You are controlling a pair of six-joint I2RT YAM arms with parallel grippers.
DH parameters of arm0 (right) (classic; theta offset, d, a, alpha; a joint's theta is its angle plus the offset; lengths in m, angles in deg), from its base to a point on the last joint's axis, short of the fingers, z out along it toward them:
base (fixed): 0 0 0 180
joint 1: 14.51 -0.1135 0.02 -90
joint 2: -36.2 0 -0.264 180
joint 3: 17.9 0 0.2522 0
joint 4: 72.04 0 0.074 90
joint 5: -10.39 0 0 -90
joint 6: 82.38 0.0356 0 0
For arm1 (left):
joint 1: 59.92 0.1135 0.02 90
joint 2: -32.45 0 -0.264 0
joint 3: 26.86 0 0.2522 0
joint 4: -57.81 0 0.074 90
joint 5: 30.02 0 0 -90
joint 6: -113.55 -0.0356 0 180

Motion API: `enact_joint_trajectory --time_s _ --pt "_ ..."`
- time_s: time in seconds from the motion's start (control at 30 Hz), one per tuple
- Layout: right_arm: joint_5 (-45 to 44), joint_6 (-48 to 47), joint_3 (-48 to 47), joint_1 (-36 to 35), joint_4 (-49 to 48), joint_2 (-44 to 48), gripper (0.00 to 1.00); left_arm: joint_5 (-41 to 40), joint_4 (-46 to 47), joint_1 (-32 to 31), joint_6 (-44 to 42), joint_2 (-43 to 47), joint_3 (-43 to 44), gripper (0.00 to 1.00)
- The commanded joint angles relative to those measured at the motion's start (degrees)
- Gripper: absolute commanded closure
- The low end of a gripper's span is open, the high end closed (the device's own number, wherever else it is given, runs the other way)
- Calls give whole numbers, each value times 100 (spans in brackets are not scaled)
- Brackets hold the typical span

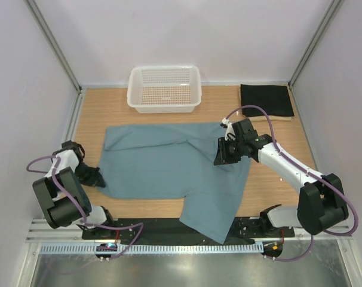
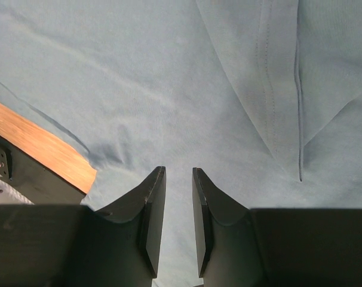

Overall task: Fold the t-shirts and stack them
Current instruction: Fold the tshirt

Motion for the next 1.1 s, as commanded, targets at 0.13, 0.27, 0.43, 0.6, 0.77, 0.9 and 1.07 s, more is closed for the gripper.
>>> enact_joint_trajectory --time_s 0.13,0.27,0.43,0.6,0.77,0.9,1.07 --pt "-30 -79 -69 -35 -88 121 70 133 637 -20 -182 -380 77 100" --pt "-21 -79 -78 -35 -96 95 70 -364 444 -29 -50 -635 -54 100" --pt "-3 -70 -61 -35 -105 95 70 -1913 -942 199 1144 -539 -125 100" --pt "32 -44 -61 -44 -96 77 71 -2379 -1753 384 1760 295 41 100" --pt "-38 -53 -78 -123 -79 86 71 -2522 -2150 446 1194 1000 978 100" --pt "-231 -61 -131 -176 0 7 71 -2205 -1608 8 699 956 1675 100" --pt "-645 -35 -289 -123 193 -90 64 -1249 -350 -1617 -259 298 2404 98"
